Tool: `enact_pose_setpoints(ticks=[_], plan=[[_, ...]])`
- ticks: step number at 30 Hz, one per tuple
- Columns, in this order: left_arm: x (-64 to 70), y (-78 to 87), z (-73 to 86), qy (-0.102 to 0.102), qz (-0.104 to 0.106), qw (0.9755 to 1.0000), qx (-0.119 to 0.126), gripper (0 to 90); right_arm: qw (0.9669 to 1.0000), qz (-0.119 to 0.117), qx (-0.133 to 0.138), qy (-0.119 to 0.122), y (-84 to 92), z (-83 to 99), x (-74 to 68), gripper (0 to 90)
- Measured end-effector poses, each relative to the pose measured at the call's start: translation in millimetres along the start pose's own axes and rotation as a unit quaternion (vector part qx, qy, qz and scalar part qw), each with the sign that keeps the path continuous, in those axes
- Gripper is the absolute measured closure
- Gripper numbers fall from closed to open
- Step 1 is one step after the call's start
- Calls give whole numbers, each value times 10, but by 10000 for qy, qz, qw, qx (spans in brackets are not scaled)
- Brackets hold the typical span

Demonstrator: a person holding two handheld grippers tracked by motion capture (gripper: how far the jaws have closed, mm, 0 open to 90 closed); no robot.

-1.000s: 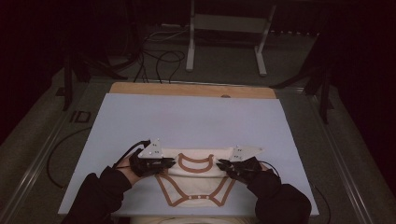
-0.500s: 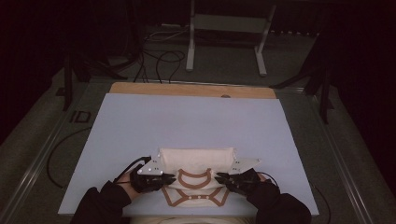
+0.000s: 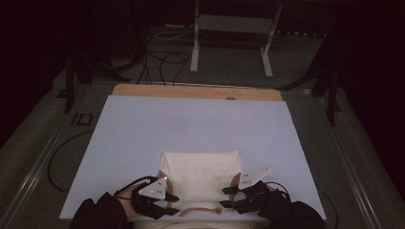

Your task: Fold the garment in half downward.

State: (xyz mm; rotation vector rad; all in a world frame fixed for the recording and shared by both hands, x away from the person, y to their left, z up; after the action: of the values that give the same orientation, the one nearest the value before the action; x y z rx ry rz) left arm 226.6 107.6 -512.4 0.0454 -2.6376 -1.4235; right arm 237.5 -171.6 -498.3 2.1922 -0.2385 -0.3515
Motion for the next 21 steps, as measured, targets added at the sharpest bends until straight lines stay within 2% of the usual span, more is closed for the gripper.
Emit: enact_pose_setpoints(ticks=[1, 2, 3, 4, 6, 7, 8, 9, 11, 13, 14, 15, 16, 19, 20, 21], plan=[[1, 10, 19, 5, 53, 10000, 65, 563, 10000, 73, 32, 47, 12, -6, 0, 510], [-5, 20, 29, 5, 66, 9999, 97, 540, 10000, -3, 25, 10, 21, -7, 3, 494], [-20, 32, 40, 60, 6, 9999, 127, 481, 10000, 54, 73, -4, 24, -5, 23, 426], [-39, 42, 47, 159, -57, 9997, 170, 481, 10000, 54, 73, -4, 24, -5, 23, 426], [-79, 61, 54, 282, -160, 9992, 251, 429, 9998, 43, 141, -145, 21, -6, 61, 321], [-79, 61, 54, 282, -160, 9992, 251, 400, 9998, 43, 141, -145, 21, -6, 61, 321], [-114, 61, 53, 414, -227, 9985, 283, 400, 9995, 58, 206, -242, 22, -6, 82, 274], [-126, 57, 54, 464, -254, 9982, 279, 307, 9990, 35, 289, -331, 5, 7, 136, 188], [-149, 52, 56, 533, -304, 9977, 284, 285, 9987, 20, 325, -381, 7, 11, 155, 176], [-172, 43, 57, 638, -343, 9969, 291, 190, 9978, 135, 421, -490, 11, 25, 216, 148], [-176, 38, 59, 622, -401, 9969, 270, 190, 9978, 135, 421, -490, 11, 25, 216, 148], [-176, 37, 61, 609, -487, 9967, 238, 143, 9971, 205, 481, -551, 22, 29, 235, 138], [-180, 36, 58, 622, -522, 9964, 251, 141, 9966, 290, 560, -539, 31, 30, 255, 135], [-200, 44, 38, 637, -527, 9963, 242, 32, 9939, 532, 707, -650, 81, 42, 332, 126], [-205, 54, 29, 627, -546, 9962, 258, 32, 9939, 532, 707, -650, 81, 42, 332, 126], [-206, 62, 20, 644, -509, 9962, 275, 20, 9930, 629, 717, -692, 102, 45, 365, 115]])
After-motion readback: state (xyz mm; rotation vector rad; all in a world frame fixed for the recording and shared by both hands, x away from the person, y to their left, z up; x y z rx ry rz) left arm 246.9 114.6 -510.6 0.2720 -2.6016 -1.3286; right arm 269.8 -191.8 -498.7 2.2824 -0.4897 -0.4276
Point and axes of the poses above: each handheld gripper's, and its own axes: y roughly backward along the jaws, z roughly out of its underside, x roughly to its right, the point moved 4 cm from there along -y, roughly forward along the jaws, and after that the axes turned 12 degrees about -x, right-handed, at the moved point
